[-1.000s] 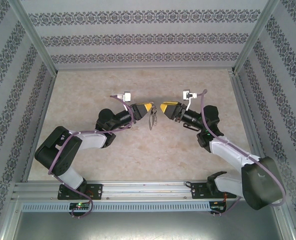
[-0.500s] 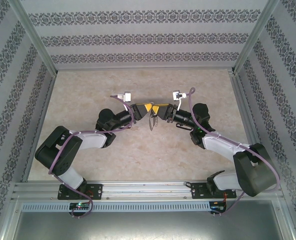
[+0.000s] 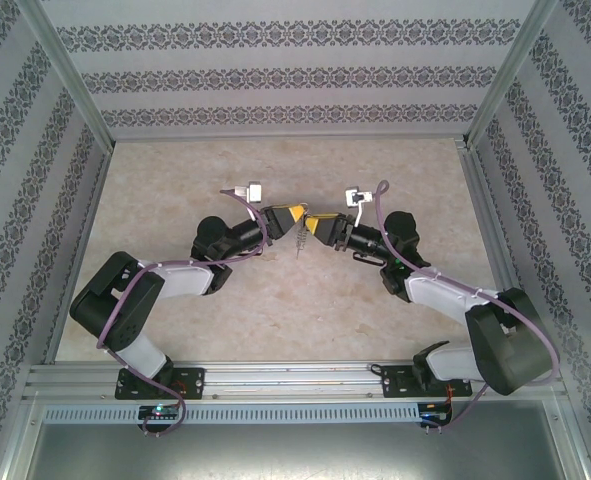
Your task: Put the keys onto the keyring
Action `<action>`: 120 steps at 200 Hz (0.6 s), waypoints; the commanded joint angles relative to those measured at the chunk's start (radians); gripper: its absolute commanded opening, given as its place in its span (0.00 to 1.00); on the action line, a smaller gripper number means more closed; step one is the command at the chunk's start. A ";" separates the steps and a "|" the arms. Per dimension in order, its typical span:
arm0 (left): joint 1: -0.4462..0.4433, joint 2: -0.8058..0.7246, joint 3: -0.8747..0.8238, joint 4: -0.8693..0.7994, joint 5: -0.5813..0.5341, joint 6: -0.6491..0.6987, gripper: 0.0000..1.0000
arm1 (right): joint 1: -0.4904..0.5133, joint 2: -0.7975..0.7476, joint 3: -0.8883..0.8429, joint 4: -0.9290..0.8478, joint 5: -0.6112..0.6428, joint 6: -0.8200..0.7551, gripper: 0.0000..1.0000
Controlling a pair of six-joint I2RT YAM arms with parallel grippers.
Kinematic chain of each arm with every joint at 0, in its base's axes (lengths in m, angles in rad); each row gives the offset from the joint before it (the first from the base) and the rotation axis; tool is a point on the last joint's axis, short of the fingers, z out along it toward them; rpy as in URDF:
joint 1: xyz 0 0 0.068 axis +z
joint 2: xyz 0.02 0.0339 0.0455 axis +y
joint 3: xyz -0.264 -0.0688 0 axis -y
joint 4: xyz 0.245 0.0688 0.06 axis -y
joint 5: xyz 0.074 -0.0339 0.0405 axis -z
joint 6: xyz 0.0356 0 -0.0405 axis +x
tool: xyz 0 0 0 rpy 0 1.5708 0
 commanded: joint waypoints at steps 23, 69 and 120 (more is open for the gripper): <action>0.007 0.005 0.035 0.090 0.007 -0.007 0.00 | 0.011 -0.010 -0.026 0.033 0.002 -0.032 0.25; 0.009 0.005 0.036 0.090 0.003 -0.004 0.00 | 0.006 -0.035 -0.036 0.009 -0.020 -0.050 0.00; 0.008 0.007 0.045 0.090 0.007 -0.001 0.00 | 0.006 -0.065 -0.043 -0.062 -0.028 -0.084 0.00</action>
